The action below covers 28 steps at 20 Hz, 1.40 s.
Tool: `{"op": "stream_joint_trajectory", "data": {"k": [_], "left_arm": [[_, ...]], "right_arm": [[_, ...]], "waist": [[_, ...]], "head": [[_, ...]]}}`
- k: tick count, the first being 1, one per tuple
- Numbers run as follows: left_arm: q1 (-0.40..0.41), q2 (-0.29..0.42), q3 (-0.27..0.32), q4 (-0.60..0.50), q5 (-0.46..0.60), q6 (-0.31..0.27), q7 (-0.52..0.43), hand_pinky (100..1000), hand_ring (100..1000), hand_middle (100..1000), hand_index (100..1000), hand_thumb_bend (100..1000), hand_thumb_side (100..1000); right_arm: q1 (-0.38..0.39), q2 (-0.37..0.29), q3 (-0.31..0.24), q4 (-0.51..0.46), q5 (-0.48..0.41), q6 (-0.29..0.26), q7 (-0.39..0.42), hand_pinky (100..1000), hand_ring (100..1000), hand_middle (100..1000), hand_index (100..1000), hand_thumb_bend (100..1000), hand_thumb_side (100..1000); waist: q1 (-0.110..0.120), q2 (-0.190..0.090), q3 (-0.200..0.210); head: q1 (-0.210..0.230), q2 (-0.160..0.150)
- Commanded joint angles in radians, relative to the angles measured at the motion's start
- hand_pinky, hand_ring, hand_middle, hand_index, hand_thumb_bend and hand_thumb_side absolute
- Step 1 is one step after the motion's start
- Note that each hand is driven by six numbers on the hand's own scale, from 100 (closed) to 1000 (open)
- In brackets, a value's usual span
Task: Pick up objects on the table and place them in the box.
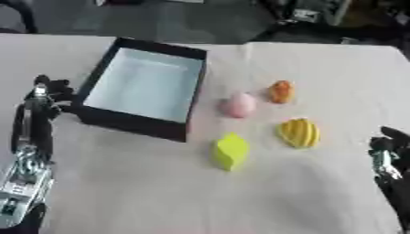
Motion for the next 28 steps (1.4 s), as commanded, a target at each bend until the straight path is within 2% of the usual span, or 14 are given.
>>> {"op": "stream_joint_trajectory", "data": {"k": [1,12,13,19,23,25,28], "left_arm": [[-0.007,0.003,-0.001,-0.022,0.002,-0.003,-0.004,506,622,565,690,100,972],[-0.006,0.002,-0.002,-0.020,0.001,-0.004,-0.007,507,623,565,690,100,972],[-0.006,0.003,-0.002,-0.020,0.001,-0.004,-0.007,508,624,566,690,100,972],[-0.006,0.011,-0.009,-0.019,-0.004,-0.006,-0.015,508,626,566,691,100,972],[-0.007,0.015,-0.012,-0.018,-0.007,-0.007,-0.020,509,627,567,691,100,971],[-0.007,0.016,-0.012,-0.018,-0.007,-0.007,-0.020,509,627,567,691,100,971],[-0.007,0.016,-0.012,-0.017,-0.007,-0.007,-0.021,509,628,567,691,100,972]], "right_arm": [[-0.005,-0.019,0.001,-0.015,-0.004,-0.002,-0.002,685,758,537,769,100,507],[-0.002,-0.019,0.003,-0.014,-0.003,-0.002,0.000,685,758,537,770,100,507],[-0.003,-0.021,0.005,-0.017,-0.001,-0.004,0.001,690,765,545,777,100,460],[0.027,-0.147,0.065,-0.097,0.076,-0.062,0.078,705,791,584,808,100,367],[-0.006,-0.248,0.113,-0.058,0.138,-0.083,0.140,717,812,617,832,100,263],[-0.039,-0.298,0.137,-0.017,0.169,-0.090,0.170,722,822,634,839,100,261],[-0.102,-0.373,0.177,0.056,0.206,-0.090,0.216,732,836,671,854,100,342]], "waist": [[-0.008,-0.027,-0.001],[-0.009,-0.029,0.000],[-0.012,-0.030,0.002],[-0.031,-0.037,0.018],[-0.039,-0.039,0.027],[-0.040,-0.040,0.030],[-0.039,-0.040,0.032]], "head": [[-0.002,-0.001],[-0.002,-0.001],[-0.002,-0.001],[-0.006,-0.001],[-0.007,-0.001],[-0.009,-0.001],[-0.009,-0.001]]}}
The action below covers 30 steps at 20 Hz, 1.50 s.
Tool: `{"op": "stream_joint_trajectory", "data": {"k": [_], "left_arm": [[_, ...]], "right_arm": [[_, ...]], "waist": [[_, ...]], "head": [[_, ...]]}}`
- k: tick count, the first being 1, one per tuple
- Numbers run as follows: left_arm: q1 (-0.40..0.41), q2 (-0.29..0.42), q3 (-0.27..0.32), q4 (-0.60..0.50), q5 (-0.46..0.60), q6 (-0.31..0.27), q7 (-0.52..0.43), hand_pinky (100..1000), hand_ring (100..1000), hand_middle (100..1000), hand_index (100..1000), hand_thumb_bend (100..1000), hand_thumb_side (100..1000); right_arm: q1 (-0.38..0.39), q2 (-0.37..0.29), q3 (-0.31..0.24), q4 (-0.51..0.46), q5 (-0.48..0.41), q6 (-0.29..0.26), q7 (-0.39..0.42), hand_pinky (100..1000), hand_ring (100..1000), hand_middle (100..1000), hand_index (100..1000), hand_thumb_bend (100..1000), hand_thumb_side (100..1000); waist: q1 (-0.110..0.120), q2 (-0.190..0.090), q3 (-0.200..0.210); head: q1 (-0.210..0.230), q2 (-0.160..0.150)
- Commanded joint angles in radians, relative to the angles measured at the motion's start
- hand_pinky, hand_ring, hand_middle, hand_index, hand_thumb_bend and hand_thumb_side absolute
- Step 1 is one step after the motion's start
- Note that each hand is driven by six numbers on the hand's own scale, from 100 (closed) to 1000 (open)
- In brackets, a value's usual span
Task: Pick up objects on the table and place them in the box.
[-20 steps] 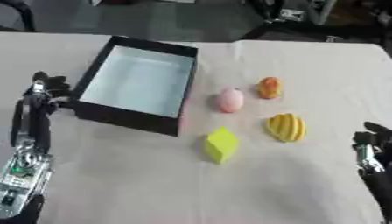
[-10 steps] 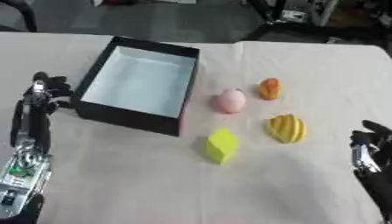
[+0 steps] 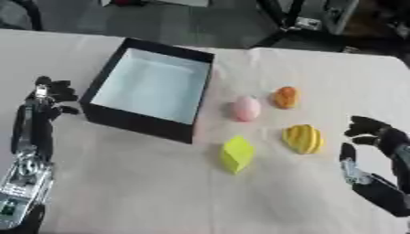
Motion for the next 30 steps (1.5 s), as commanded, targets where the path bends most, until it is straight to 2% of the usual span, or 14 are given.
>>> {"op": "stream_joint_trajectory", "data": {"k": [1,6,9,11,15,20,26,29,30], "left_arm": [[-0.007,0.015,-0.001,-0.017,-0.002,-0.001,-0.003,509,628,567,691,100,972],[-0.008,0.011,-0.002,-0.018,0.000,-0.001,-0.004,510,629,568,691,100,973],[-0.009,0.007,-0.004,-0.018,0.003,-0.001,-0.006,510,629,567,691,100,973],[-0.010,0.004,-0.006,-0.017,0.004,-0.001,-0.008,510,629,567,691,100,973],[-0.012,0.001,-0.007,-0.018,0.005,-0.001,-0.010,510,630,567,691,100,972],[-0.010,-0.001,-0.009,-0.017,0.005,-0.002,-0.012,511,630,566,691,100,973],[-0.010,-0.002,-0.010,-0.017,0.005,-0.003,-0.014,511,631,566,691,100,973],[-0.010,-0.002,-0.011,-0.017,0.005,-0.003,-0.016,511,631,566,691,100,973],[-0.010,-0.003,-0.011,-0.017,0.006,-0.004,-0.016,512,632,566,691,100,973]], "right_arm": [[-0.053,-0.106,0.034,0.065,0.031,0.000,0.047,737,843,687,859,100,397],[-0.156,-0.228,0.078,0.186,-0.009,0.025,0.106,757,870,735,885,100,612],[-0.215,-0.299,0.103,0.259,-0.049,0.043,0.133,768,884,755,896,100,709],[-0.252,-0.323,0.117,0.310,-0.065,0.048,0.146,772,889,764,899,100,735],[-0.314,-0.330,0.132,0.410,-0.049,0.026,0.153,795,911,792,912,100,757],[-0.366,-0.327,0.145,0.535,-0.003,-0.025,0.160,814,933,821,925,100,869],[-0.391,-0.307,0.162,0.610,0.061,-0.070,0.188,819,930,828,929,100,971],[-0.400,-0.298,0.175,0.620,0.103,-0.084,0.207,824,929,833,935,100,957],[-0.403,-0.295,0.179,0.623,0.118,-0.087,0.212,824,927,832,936,100,909]], "waist": [[-0.008,-0.025,0.000],[-0.002,-0.023,0.003],[0.004,-0.022,0.007],[0.007,-0.022,0.011],[0.009,-0.023,0.016],[0.007,-0.025,0.019],[0.007,-0.027,0.021],[0.008,-0.027,0.022],[0.008,-0.027,0.022]], "head": [[-0.003,-0.001],[-0.007,-0.001],[-0.013,-0.001],[-0.018,-0.001],[-0.023,-0.001],[-0.027,-0.001],[-0.029,-0.001],[-0.031,-0.001],[-0.032,-0.001]]}}
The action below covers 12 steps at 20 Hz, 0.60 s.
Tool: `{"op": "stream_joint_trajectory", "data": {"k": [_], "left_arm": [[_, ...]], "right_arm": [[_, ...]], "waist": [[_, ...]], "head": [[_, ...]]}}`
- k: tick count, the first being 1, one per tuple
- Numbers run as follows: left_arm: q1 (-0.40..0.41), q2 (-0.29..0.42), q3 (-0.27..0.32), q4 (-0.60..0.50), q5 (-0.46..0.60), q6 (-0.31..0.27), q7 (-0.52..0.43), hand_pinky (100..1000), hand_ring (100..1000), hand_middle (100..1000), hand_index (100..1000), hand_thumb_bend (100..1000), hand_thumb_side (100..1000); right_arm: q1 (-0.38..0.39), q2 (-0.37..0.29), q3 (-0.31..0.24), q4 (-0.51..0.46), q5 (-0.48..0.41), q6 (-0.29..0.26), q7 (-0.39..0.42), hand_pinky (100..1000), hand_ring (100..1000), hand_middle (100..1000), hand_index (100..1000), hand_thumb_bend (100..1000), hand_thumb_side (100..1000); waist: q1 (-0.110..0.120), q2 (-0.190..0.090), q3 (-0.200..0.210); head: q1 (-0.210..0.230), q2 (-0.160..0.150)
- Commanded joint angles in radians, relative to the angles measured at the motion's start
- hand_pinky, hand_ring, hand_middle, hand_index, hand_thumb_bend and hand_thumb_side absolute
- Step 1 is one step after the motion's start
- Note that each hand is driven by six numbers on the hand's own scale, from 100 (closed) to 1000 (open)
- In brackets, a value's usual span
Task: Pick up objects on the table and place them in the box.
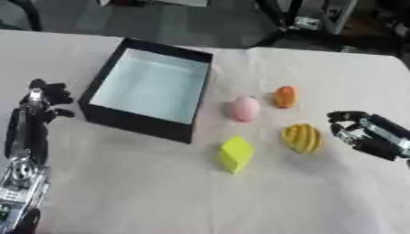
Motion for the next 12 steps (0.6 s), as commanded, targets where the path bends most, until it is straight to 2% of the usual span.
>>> {"op": "stream_joint_trajectory", "data": {"k": [1,2,6,12], "left_arm": [[-0.010,-0.001,-0.004,-0.017,0.003,-0.002,-0.005,511,632,566,691,100,973],[-0.010,-0.001,-0.005,-0.017,0.003,-0.002,-0.006,512,632,566,691,100,973],[-0.012,-0.003,-0.005,-0.016,0.003,-0.002,-0.008,512,633,567,691,100,973],[-0.012,-0.005,-0.007,-0.016,0.003,-0.002,-0.010,512,633,567,691,100,973]], "right_arm": [[-0.024,-0.015,0.003,0.007,0.048,-0.013,0.013,824,926,831,936,100,861],[-0.029,-0.011,0.005,0.012,0.064,-0.015,0.015,825,925,829,938,100,802],[-0.051,0.004,0.012,0.034,0.126,-0.019,0.011,826,923,829,940,100,698],[-0.075,0.024,0.015,0.057,0.202,-0.033,-0.022,825,920,827,942,100,675]], "waist": [[0.008,-0.027,0.001],[0.008,-0.027,0.001],[0.010,-0.028,0.004],[0.012,-0.028,0.006]], "head": [[-0.004,-0.001],[-0.005,-0.001],[-0.009,-0.001],[-0.012,-0.001]]}}
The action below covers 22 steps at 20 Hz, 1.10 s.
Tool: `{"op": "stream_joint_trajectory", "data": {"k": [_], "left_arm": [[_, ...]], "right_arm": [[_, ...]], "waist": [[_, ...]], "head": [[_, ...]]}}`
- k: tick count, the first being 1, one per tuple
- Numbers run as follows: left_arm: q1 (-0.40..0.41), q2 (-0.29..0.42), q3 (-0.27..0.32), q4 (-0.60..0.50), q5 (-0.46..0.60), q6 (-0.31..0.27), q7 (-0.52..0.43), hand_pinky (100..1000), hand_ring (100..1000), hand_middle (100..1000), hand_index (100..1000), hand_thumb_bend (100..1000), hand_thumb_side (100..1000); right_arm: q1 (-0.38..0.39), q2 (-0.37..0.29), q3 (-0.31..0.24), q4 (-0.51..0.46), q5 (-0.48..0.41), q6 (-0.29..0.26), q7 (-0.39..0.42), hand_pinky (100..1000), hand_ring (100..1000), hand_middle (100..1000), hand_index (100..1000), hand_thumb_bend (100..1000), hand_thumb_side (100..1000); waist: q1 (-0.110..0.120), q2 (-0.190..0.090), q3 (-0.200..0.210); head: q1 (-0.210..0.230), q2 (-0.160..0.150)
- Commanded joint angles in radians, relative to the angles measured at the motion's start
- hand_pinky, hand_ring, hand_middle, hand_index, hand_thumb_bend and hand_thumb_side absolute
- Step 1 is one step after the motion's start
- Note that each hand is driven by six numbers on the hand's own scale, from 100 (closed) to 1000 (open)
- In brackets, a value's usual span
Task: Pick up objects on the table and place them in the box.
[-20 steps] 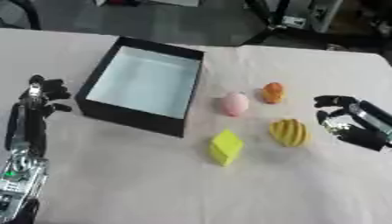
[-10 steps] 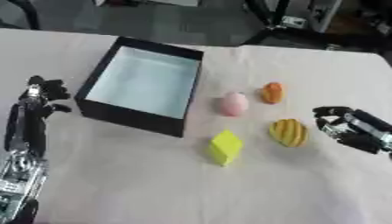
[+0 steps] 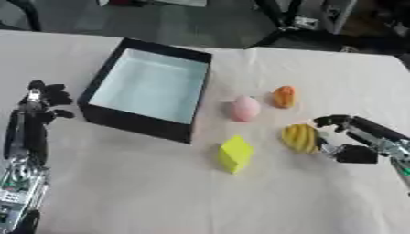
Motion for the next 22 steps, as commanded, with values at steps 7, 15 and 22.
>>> {"op": "stream_joint_trajectory", "data": {"k": [7,15,22], "left_arm": [[-0.014,-0.001,-0.007,-0.016,0.004,-0.002,-0.007,513,634,567,692,100,973],[-0.016,-0.005,-0.010,-0.016,0.004,-0.004,-0.011,514,636,568,692,100,973],[-0.017,-0.006,-0.011,-0.016,0.004,-0.004,-0.012,514,636,568,692,100,973]], "right_arm": [[-0.049,-0.016,-0.004,0.027,0.092,0.002,-0.072,828,917,837,947,100,570],[-0.075,-0.003,0.002,0.078,0.184,0.010,-0.115,830,913,842,947,100,575],[-0.084,0.017,0.014,0.113,0.229,-0.029,-0.076,835,913,831,921,100,657]], "waist": [[0.015,-0.029,0.005],[0.016,-0.028,0.011],[0.017,-0.027,0.014]], "head": [[-0.010,-0.001],[-0.017,-0.001],[-0.019,-0.001]]}}
